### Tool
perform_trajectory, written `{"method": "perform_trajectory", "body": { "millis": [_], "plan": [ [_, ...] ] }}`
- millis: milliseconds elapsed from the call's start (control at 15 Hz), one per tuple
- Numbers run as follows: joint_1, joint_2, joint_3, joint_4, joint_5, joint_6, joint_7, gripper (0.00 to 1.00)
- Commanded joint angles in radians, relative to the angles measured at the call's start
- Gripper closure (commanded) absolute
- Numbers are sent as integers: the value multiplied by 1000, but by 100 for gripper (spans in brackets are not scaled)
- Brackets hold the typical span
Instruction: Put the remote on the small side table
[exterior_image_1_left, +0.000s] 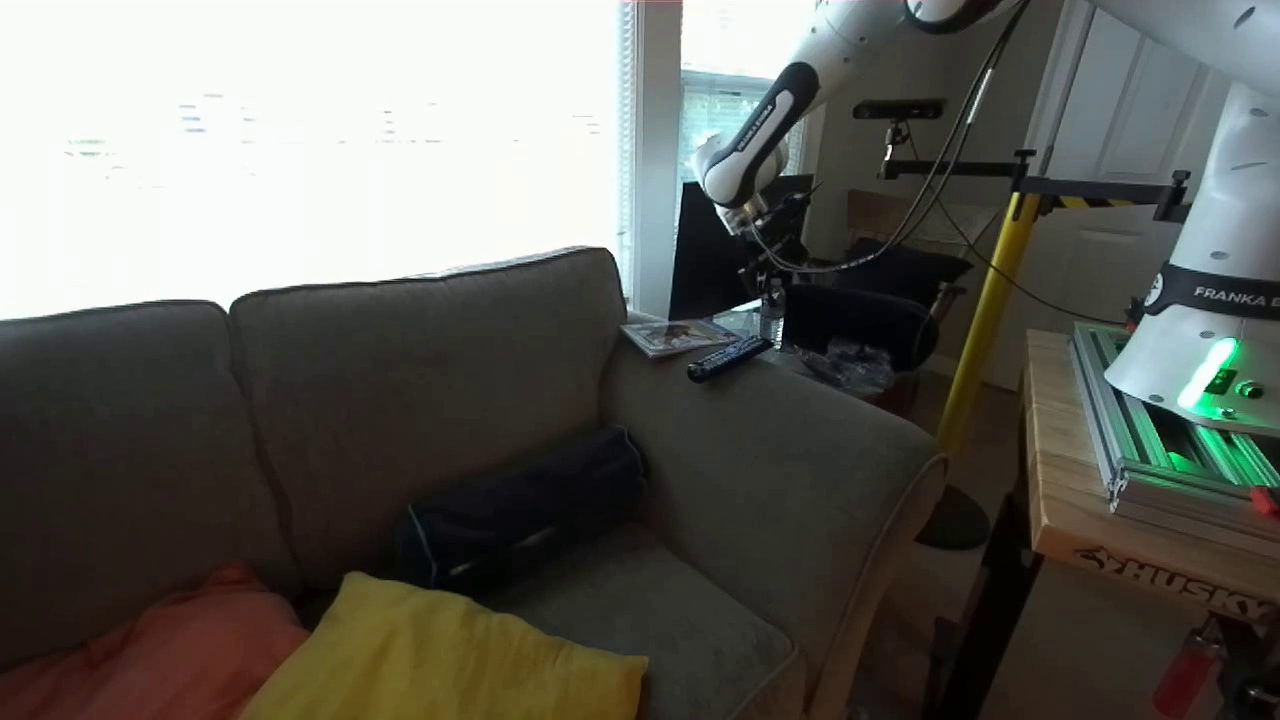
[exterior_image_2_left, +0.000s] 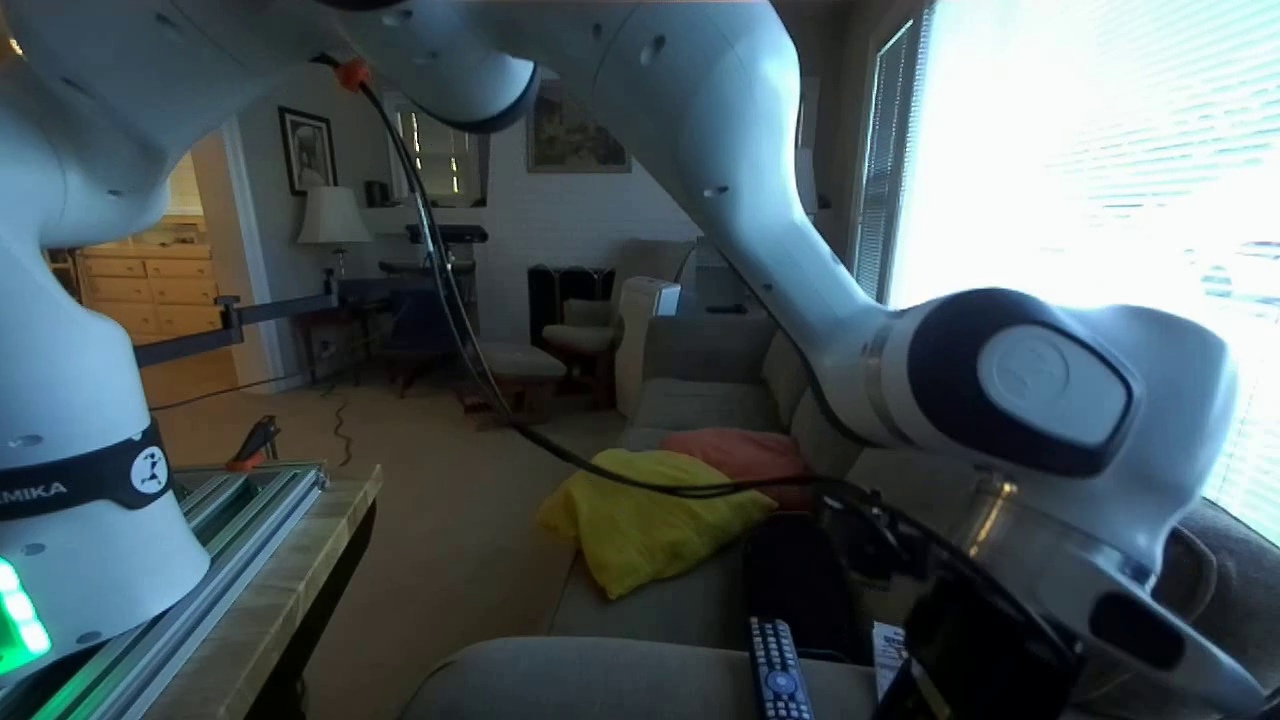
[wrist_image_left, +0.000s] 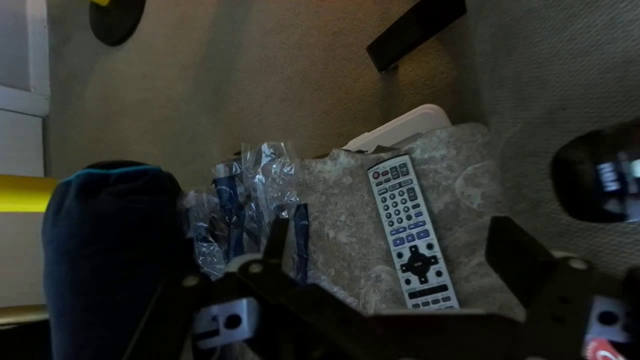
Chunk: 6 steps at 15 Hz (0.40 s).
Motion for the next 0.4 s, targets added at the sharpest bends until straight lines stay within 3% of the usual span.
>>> {"method": "perform_trajectory", "body": {
  "millis": [0, 267, 333],
  "plan": [
    [84, -210, 12, -204, -34, -27, 113, 0],
    [181, -391, 31, -332, -54, -74, 256, 0],
    [117, -275, 51, -205, -36, -75, 198, 0]
  ]
}}
